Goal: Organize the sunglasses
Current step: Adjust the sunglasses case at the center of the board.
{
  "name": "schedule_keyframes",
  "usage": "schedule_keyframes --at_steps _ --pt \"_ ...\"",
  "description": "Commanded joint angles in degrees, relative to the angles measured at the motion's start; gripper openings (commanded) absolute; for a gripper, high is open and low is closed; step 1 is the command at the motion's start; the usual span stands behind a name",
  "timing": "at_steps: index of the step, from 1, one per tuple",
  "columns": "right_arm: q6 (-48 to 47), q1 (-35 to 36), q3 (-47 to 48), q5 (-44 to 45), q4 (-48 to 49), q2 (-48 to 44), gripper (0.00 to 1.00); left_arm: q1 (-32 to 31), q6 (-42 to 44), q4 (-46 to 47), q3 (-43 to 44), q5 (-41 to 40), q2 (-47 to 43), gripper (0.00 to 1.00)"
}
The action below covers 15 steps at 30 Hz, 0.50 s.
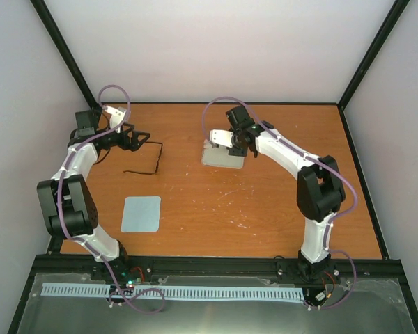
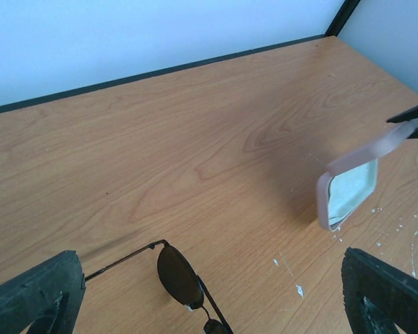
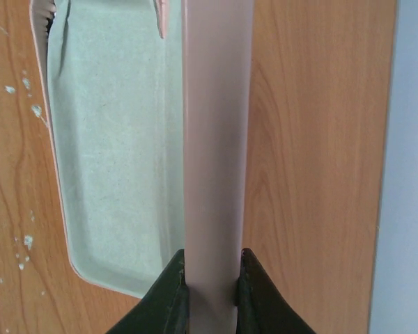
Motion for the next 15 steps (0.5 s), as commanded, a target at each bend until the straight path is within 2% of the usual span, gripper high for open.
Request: schedule_keyframes --at_steps 1,7,15 --pt "-4.7 -1.2 7.0 -6.7 -4.8 5.2 0.03 0.4 2.7 -2.4 1.9 2.5 1.1 0.99" --pt "-6.6 -2.6 15.2 -11.0 -12.0 13.6 0.03 0.4 3.8 -3.6 2.1 2.9 2.5 0.99" --pt "-5.5 -2.3 17.3 -13.7 -13.6 17.5 0.06 0.4 4.3 -4.0 1.5 2.5 3.3 1.00"
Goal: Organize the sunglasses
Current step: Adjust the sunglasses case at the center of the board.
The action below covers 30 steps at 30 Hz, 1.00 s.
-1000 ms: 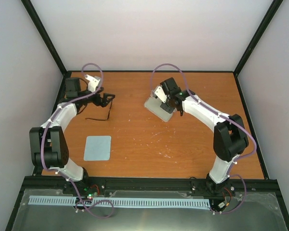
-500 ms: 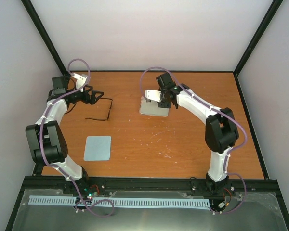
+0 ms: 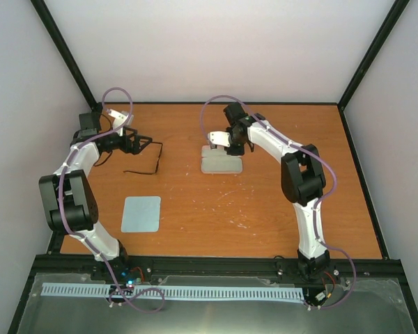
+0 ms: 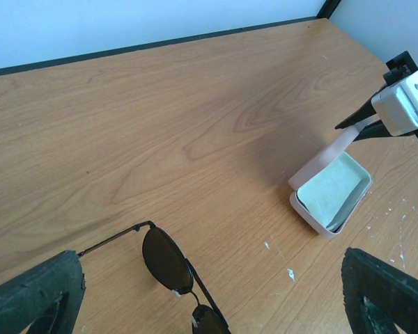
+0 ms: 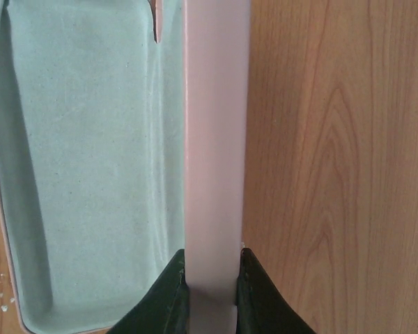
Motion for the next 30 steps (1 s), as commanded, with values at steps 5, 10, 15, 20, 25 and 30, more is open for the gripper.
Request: schedule_keyframes --at_steps 5,10,15,20,25,30 --pt "0.6 2.6 -2.1 -1.2 -0.2 -0.5 0.12 0.3 1.5 -0.6 0.7 1.1 0.3 1.00" --pt "1.5 4.4 -2.8 -0.1 0.2 0.1 0.16 0.3 -0.2 0.5 -0.4 1.8 -0.6 1.00" --pt "3.7 4.5 -3.2 0.9 1.5 -0.8 0.30 0.3 -0.2 0.9 -1.5 1.3 -2.4 1.00" --pt "5.2 4.6 -5.5 2.4 6.1 -3.8 0.36 0.3 0.2 1.4 -2.8 0.3 -4.4 0.99" --pt "6.6 4.7 -7.2 3.5 9.0 -6.5 0.40 0.3 0.0 1.5 -3.9 -0.3 -6.3 0.99" --pt "8.1 4.9 -9.7 3.9 12.4 -10.3 0.44 0.4 0.2 1.4 -4.7 -1.4 -8.4 0.99"
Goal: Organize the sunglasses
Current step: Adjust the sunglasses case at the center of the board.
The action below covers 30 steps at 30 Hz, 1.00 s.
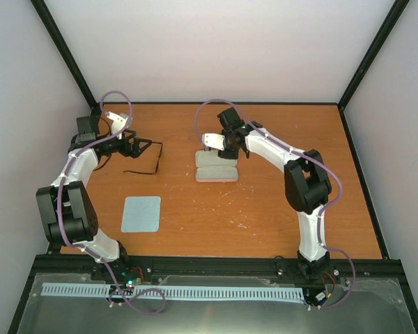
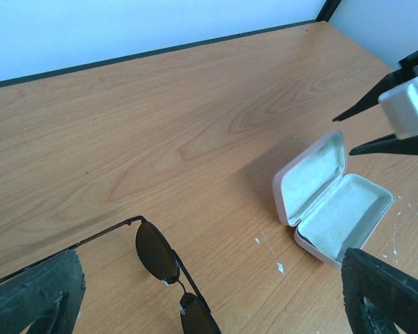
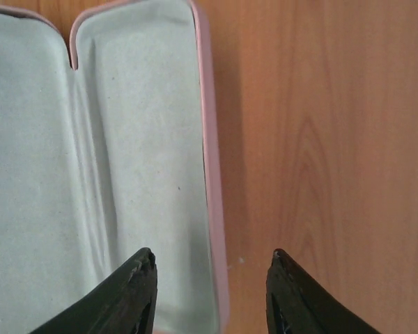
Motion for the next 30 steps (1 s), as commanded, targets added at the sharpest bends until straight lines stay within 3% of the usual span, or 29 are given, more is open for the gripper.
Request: schedule_keyframes --at_steps 1,9,12,15,16,17,19,22,26,30 --pt "2.1 0.7 -1.9 1.0 4.7 -6.0 0.44 0.3 0.5 0.8 -0.7 -1.1 -3.2 0.99" --pt "11.6 3.1 -9.3 -3.3 13.9 -17.4 0.46 0.5 8.0 -7.3 -2.2 -4.5 -8.3 1.00" --pt "30.5 3.6 -12.5 -7.9 20.8 -21.7 0.45 1.4 10.6 -9.0 -4.7 -5.7 -12.4 1.00" --pt "50.3 3.7 -13.5 -9.3 23.2 -22.5 0.32 2.9 12.8 -11.7 -6.3 -7.1 -16.1 1.00" --pt "57.1 3.7 -13.4 -8.9 22.9 -22.0 0.20 3.7 13.8 -12.9 -6.6 -7.0 -17.1 1.00" --pt "62.8 3.6 -13.4 -9.5 22.8 -21.2 0.18 4.8 14.6 -14.0 -6.8 -6.8 -18.0 1.00" --pt "67.8 3.6 -11.4 -18.3 19.6 -17.9 0.32 7.0 16.7 -16.4 -7.4 -6.6 -19.4 1.00" --pt "69.7 6.5 -3.2 -26.0 7.5 -8.1 0.33 10.8 21.3 -19.4 -9.2 -7.3 -20.3 1.00" --pt "70.7 17.4 -2.4 -16.4 6.0 -3.2 0.35 17.9 28.4 -23.5 -11.3 -7.2 -18.8 0.99" --pt "75.5 24.0 1.8 -10.7 1.3 3.0 0.36 27.0 35.7 -30.2 -10.8 -4.8 -15.3 0.97"
